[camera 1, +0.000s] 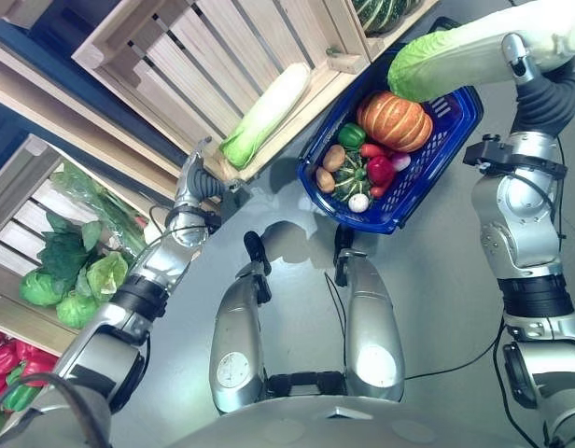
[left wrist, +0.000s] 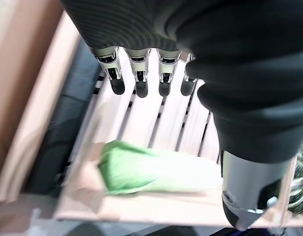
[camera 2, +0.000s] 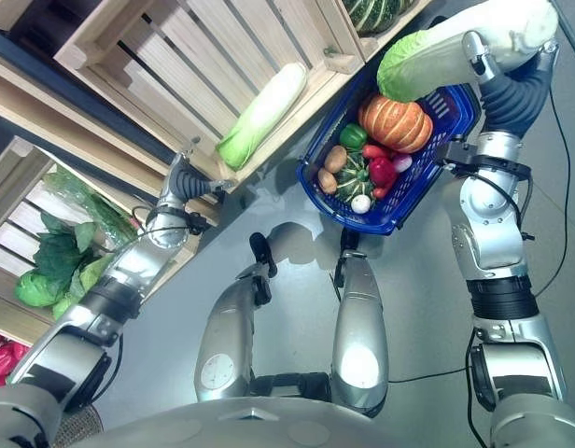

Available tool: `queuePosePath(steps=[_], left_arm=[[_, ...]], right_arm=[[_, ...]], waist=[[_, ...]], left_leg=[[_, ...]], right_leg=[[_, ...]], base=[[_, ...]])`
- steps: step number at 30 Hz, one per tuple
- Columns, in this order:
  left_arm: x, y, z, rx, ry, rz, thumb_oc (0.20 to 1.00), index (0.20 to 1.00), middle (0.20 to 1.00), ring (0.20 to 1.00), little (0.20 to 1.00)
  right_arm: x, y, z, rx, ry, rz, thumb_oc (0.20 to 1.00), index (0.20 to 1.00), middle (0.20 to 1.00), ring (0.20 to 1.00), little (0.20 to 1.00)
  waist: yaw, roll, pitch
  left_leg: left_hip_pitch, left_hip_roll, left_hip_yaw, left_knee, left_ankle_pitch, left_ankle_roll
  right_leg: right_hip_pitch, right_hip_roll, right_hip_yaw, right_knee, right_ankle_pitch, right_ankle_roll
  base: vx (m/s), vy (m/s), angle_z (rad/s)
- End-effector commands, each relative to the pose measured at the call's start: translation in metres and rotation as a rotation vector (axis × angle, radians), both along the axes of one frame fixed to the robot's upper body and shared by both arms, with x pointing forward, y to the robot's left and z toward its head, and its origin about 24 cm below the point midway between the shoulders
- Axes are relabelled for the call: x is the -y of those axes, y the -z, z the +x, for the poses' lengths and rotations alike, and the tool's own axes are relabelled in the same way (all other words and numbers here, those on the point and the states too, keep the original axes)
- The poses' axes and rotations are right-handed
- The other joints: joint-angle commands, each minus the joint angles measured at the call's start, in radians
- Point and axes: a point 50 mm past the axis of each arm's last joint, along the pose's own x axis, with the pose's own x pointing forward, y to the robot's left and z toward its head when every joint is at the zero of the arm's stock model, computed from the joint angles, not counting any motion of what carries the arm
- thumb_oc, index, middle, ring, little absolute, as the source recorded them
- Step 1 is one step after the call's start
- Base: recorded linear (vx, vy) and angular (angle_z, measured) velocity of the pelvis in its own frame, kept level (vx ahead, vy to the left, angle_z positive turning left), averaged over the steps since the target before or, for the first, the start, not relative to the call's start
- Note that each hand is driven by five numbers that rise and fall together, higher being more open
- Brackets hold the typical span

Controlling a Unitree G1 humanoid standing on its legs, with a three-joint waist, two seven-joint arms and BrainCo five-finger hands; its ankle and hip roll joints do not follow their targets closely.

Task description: Pick up fruits and vegetables into the basket

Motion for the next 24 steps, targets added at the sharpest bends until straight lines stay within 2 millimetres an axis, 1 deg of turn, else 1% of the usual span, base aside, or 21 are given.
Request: queuePosePath(steps=[1, 2, 3, 7, 9, 10, 12, 13, 14, 15, 16, 17, 18, 19, 23, 24], left_arm=[[-0.007, -0.039, 0.003, 0.189, -0.017, -0.025, 1.000, 1.000, 1.000, 1.000, 1.000], [-0.002, -0.054, 0.006, 0.238, -0.009, -0.030, 1.000, 1.000, 1.000, 1.000, 1.000], [0.000, -0.058, 0.007, 0.254, -0.007, -0.031, 1.000, 1.000, 1.000, 1.000, 1.000], [0.014, -0.096, 0.013, 0.383, 0.012, -0.060, 1.000, 1.000, 1.000, 1.000, 1.000], [0.023, -0.117, 0.017, 0.433, 0.018, -0.076, 1.000, 1.000, 1.000, 1.000, 1.000], [0.023, -0.119, 0.018, 0.437, 0.018, -0.077, 1.000, 1.000, 1.000, 1.000, 1.000], [0.029, -0.131, 0.020, 0.465, 0.023, -0.077, 1.000, 1.000, 1.000, 1.000, 1.000], [0.033, -0.139, 0.021, 0.480, 0.017, -0.081, 1.000, 1.000, 1.000, 1.000, 1.000], [0.035, -0.141, 0.022, 0.484, 0.014, -0.083, 1.000, 1.000, 1.000, 1.000, 1.000], [0.036, -0.140, 0.023, 0.477, 0.014, -0.084, 1.000, 1.000, 1.000, 1.000, 1.000], [0.038, -0.144, 0.025, 0.482, 0.011, -0.090, 1.000, 1.000, 1.000, 1.000, 1.000], [0.041, -0.146, 0.026, 0.485, 0.011, -0.088, 1.000, 1.000, 1.000, 1.000, 1.000], [0.041, -0.147, 0.026, 0.486, 0.011, -0.088, 1.000, 1.000, 1.000, 1.000, 1.000], [0.043, -0.151, 0.028, 0.491, 0.009, -0.087, 1.000, 1.000, 1.000, 1.000, 1.000], [0.046, -0.154, 0.029, 0.493, 0.012, -0.090, 1.000, 1.000, 1.000, 1.000, 1.000], [0.050, -0.153, 0.033, 0.477, 0.015, -0.098, 1.000, 1.000, 1.000, 1.000, 1.000]], right_arm=[[-0.009, -0.026, 0.002, 0.106, -0.067, 0.016, 0.200, 0.200, 0.200, 0.200, 0.200], [-0.007, -0.021, 0.011, 0.054, -0.060, 0.036, 0.200, 0.200, 0.200, 0.200, 0.200], [-0.007, -0.020, 0.013, 0.044, -0.055, 0.038, 0.200, 0.200, 0.200, 0.200, 0.200], [-0.003, -0.011, 0.034, -0.064, -0.030, 0.042, 0.200, 0.200, 0.200, 0.200, 0.200], [-0.004, -0.004, 0.049, -0.149, -0.022, 0.029, 0.200, 0.200, 0.200, 0.200, 0.200], [-0.003, -0.004, 0.050, -0.153, -0.021, 0.026, 0.200, 0.200, 0.200, 0.200, 0.200], [-0.004, -0.001, 0.059, -0.214, -0.006, 0.018, 0.200, 0.200, 0.200, 0.200, 0.200], [-0.001, 0.005, 0.065, -0.266, 0.025, 0.000, 0.200, 0.200, 0.200, 0.200, 0.200], [0.002, 0.007, 0.068, -0.289, 0.049, -0.010, 0.200, 0.200, 0.200, 0.200, 0.200], [0.003, 0.011, 0.069, -0.310, 0.066, -0.018, 0.200, 0.200, 0.200, 0.200, 0.200], [0.008, 0.016, 0.072, -0.360, 0.122, -0.029, 0.200, 0.200, 0.200, 0.200, 0.200], [0.014, 0.021, 0.075, -0.389, 0.165, -0.028, 0.200, 0.200, 0.200, 0.200, 0.200], [0.014, 0.021, 0.075, -0.390, 0.173, -0.030, 0.200, 0.200, 0.200, 0.200, 0.200], [0.021, 0.023, 0.077, -0.422, 0.230, -0.039, 0.200, 0.200, 0.200, 0.200, 0.200], [0.028, 0.025, 0.079, -0.450, 0.277, -0.037, 0.200, 0.200, 0.200, 0.200, 0.200], [0.038, 0.031, 0.081, -0.504, 0.304, -0.006, 0.200, 0.200, 0.200, 0.200, 0.200]], waist=[[-0.026, 0.002, -0.032], [-0.025, 0.016, -0.032], [-0.025, 0.020, -0.032], [-0.020, 0.055, -0.032], [-0.016, 0.082, -0.032], [-0.016, 0.083, -0.032], [-0.013, 0.098, -0.032], [-0.013, 0.108, -0.032], [-0.012, 0.113, -0.032], [-0.013, 0.114, -0.032], [-0.013, 0.122, -0.032], [-0.012, 0.128, -0.032], [-0.012, 0.129, -0.032], [-0.011, 0.138, -0.032], [-0.009, 0.149, -0.032], [-0.009, 0.159, -0.032]], left_leg=[[-0.054, -0.008, 0.012, 0.117, -0.102, -0.002], [-0.072, -0.009, 0.014, 0.118, -0.096, -0.004], [-0.078, -0.010, 0.014, 0.118, -0.094, -0.005], [-0.127, -0.015, 0.020, 0.123, -0.082, -0.013], [-0.155, -0.019, 0.023, 0.124, -0.073, -0.019], [-0.159, -0.019, 0.023, 0.125, -0.073, -0.019], [-0.179, -0.021, 0.027, 0.124, -0.066, -0.023], [-0.195, -0.024, 0.026, 0.124, -0.064, -0.026], [-0.204, -0.026, 0.026, 0.125, -0.063, -0.027], [-0.191, -0.030, 0.015, 0.133, -0.086, -0.037], [-0.206, -0.031, 0.016, 0.137, -0.087, -0.038], [-0.219, -0.032, 0.018, 0.140, -0.087, -0.039], [-0.223, -0.032, 0.018, 0.141, -0.087, -0.039], [-0.242, -0.034, 0.018, 0.145, -0.088, -0.038], [-0.268, -0.036, 0.019, 0.155, -0.090, -0.037], [-0.295, -0.037, 0.017, 0.167, -0.094, -0.036]], right_leg=[[-0.013, -0.020, 0.000, 0.005, -0.022, 0.066], [-0.038, -0.021, 0.005, 0.020, -0.027, 0.063], [-0.045, -0.020, 0.007, 0.025, -0.028, 0.062], [-0.111, -0.022, 0.021, 0.065, -0.042, 0.054], [-0.152, -0.022, 0.033, 0.090, -0.051, 0.048], [-0.157, -0.022, 0.034, 0.093, -0.052, 0.047], [-0.187, -0.023, 0.039, 0.105, -0.056, 0.044], [-0.209, -0.023, 0.043, 0.117, -0.061, 0.042], [-0.221, -0.023, 0.046, 0.122, -0.062, 0.041], [-0.210, -0.022, 0.056, 0.134, -0.089, 0.049], [-0.232, -0.024, 0.060, 0.147, -0.095, 0.048], [-0.248, -0.023, 0.064, 0.154, -0.098, 0.047], [-0.252, -0.023, 0.064, 0.156, -0.098, 0.047], [-0.274, -0.022, 0.067, 0.166, -0.101, 0.044], [-0.305, -0.020, 0.073, 0.181, -0.105, 0.042], [-0.338, -0.021, 0.079, 0.199, -0.110, 0.040]], base=[[0.00, 0.053, -0.04], [0.01, 0.043, -0.04], [0.01, 0.043, 0.00], [0.02, 0.036, 0.04], [0.03, 0.063, -0.01], [0.02, 0.045, -0.03], [0.03, 0.049, -0.04], [0.03, 0.057, -0.03], [0.10, 0.051, 0.01], [0.10, 0.046, 0.06], [0.10, 0.044, 0.05], [0.03, 0.035, 0.02], [0.02, 0.027, -0.04], [0.01, 0.020, -0.04], [0.00, 0.010, -0.03], [0.00, 0.000, 0.00]])
